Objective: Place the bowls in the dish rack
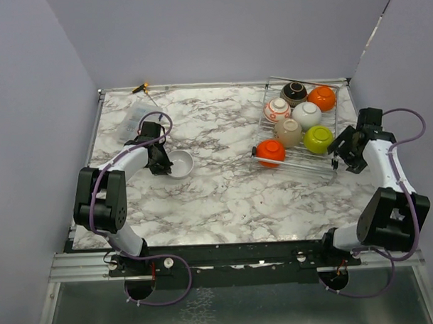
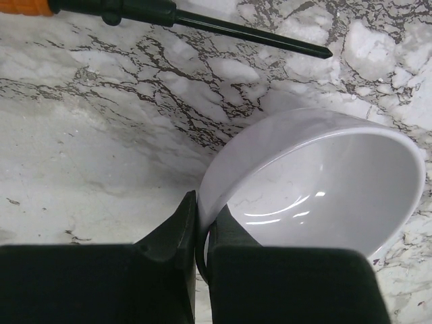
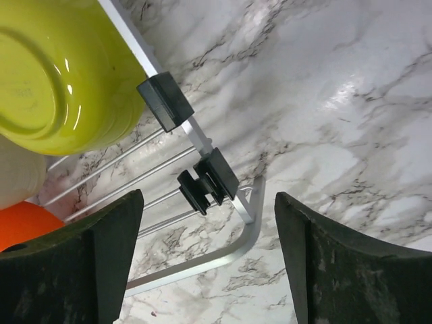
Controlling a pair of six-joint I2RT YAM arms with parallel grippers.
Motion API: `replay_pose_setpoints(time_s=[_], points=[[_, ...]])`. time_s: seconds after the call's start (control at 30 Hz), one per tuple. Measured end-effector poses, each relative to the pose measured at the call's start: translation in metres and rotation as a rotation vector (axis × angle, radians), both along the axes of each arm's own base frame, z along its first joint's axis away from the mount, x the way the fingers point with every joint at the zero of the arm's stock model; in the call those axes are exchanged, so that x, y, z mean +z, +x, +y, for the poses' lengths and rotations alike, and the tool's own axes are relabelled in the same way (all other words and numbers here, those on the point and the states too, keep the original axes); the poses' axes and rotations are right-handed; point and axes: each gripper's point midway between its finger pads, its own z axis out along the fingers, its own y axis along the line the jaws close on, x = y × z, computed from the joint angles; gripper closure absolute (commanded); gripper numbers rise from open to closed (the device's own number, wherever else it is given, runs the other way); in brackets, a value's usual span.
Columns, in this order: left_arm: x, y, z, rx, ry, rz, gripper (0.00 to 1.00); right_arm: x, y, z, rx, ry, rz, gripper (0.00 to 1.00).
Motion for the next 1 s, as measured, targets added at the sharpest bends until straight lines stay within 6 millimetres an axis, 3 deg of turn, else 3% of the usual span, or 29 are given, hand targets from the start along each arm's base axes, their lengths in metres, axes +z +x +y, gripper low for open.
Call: replay_pose_setpoints(time_s=[0.17,0.33,0.5,0.53,0.7,0.87,1.0], points=[[0.001,-0.001,0.0,-0.01,0.004,0.004,1.0,0.025,-0.006,-0.015,-0.075,-0.09,-0.061,0.09],[0.008,-0.001,-0.004,-0.04,-0.015,0.009,1.0,0.058,-0.007,-0.021,-0.086,-0.146,-0.148,0.1],[0.043,0.014,-0.031,-0.121,-0.105,-0.062,1.0,0.129,0.001,0.0,0.02,-0.14,-0.45,0.08],[0.057,0.02,-0.042,-0.151,-0.127,-0.097,1.0,0.147,0.005,0.011,0.071,-0.121,-0.534,0.06],[0.115,0.032,-0.105,-0.325,-0.245,-0.228,1.0,0.189,0.021,0.071,0.331,0.068,-0.754,0.0],[0.156,0.018,-0.163,-0.498,-0.384,-0.278,1.0,0.188,0.017,0.16,0.599,0.303,-0.802,0.0],[0.17,0.011,-0.185,-0.569,-0.479,-0.268,1.0,0.186,-0.001,0.229,0.757,0.484,-0.812,0.0]])
